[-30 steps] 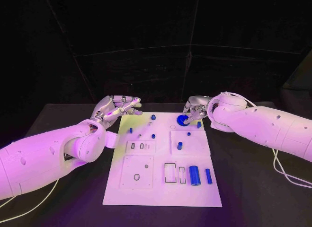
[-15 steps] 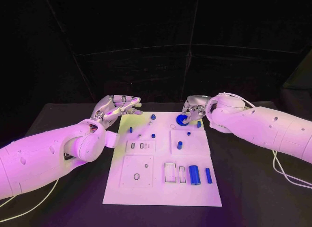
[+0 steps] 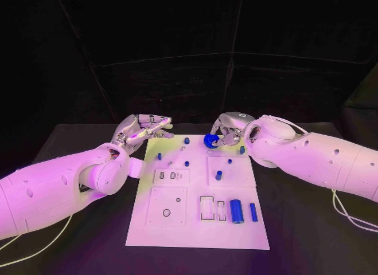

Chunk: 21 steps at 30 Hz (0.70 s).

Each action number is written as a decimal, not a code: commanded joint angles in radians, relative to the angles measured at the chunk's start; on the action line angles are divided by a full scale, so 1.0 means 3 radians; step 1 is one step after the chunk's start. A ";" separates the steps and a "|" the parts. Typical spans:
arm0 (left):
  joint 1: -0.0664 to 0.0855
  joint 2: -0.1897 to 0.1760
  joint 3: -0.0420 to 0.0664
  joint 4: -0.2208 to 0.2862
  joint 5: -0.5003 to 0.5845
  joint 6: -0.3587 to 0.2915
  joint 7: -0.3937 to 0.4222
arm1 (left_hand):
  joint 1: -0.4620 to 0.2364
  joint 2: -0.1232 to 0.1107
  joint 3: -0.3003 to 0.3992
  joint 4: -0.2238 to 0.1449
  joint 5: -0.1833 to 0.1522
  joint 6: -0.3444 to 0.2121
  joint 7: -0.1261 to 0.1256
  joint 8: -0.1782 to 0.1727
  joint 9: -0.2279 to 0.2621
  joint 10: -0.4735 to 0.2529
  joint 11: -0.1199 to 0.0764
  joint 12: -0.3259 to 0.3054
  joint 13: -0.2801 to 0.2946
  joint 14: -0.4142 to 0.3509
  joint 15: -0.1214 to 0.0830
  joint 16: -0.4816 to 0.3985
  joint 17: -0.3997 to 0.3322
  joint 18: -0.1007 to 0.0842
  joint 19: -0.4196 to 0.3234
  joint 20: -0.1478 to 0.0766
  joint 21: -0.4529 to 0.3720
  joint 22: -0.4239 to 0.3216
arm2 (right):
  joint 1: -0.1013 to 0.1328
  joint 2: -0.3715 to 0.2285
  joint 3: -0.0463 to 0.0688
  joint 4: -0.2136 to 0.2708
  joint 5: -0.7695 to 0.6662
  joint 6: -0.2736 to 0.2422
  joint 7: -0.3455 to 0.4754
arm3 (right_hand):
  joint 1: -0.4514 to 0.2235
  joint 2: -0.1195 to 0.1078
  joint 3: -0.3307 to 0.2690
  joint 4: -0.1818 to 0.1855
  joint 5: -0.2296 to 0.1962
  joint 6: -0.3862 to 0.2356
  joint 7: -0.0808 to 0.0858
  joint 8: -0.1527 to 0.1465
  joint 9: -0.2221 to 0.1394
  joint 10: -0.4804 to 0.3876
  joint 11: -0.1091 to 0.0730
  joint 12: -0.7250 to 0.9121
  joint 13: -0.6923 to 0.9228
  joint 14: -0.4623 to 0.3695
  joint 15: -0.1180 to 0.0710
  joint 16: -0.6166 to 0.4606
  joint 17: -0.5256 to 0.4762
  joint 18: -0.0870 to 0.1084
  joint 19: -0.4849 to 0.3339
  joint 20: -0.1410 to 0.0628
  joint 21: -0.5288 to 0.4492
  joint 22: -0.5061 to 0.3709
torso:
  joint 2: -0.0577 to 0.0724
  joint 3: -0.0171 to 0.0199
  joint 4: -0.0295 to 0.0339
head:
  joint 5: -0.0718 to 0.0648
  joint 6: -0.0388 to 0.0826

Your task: Assemble the parts on the task board

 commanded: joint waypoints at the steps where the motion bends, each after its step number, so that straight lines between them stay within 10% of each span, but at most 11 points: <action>1: 0.0005 0.0000 0.0002 0.0006 -0.0014 0.0050 -0.0011 | -0.0010 0.0036 0.0001 -0.0020 0.0008 0.0020 0.0011 -0.0011 -0.0001 0.0020 0.0005 -0.0018 -0.0002 0.0000 -0.0004 -0.0020 0.0004 0.0046 0.0017 -0.0004 -0.0013 -0.0004 | 0.0008 0.0047 0.0002 0.0058 -0.0198 -0.0256 0.0004 | -0.0028 -0.0017 0.0060 0.0009 0.0011 0.0081 -0.0048 -0.0023 0.0009 0.0014 0.0008 0.0012 0.0006 0.0162 -0.0011 0.0018 0.0010 -0.0057 0.0019 0.0000 0.0014 0.0012 | 0.0004 -0.0001 0.0001 | 0.0009 -0.0003; 21: 0.0005 0.0030 0.0002 -0.0012 -0.0014 0.0054 -0.0017 | -0.0003 0.0041 0.0004 -0.0027 0.0007 0.0021 0.0011 -0.0014 -0.0001 0.0022 0.0004 -0.0022 -0.0003 0.0002 -0.0004 -0.0022 0.0007 0.0046 0.0018 -0.0004 -0.0015 -0.0005 | -0.0115 0.0584 -0.0001 -0.0228 -0.0407 -0.0092 -0.0059 | -0.0084 -0.0081 0.0233 -0.0010 -0.0008 0.0079 -0.0037 -0.0066 0.0010 0.0005 0.0017 -0.0004 0.0006 0.0160 -0.0003 0.0020 0.0012 -0.0060 0.0025 0.0009 0.0023 0.0028 | 0.0005 0.0000 0.0006 | 0.0037 -0.0027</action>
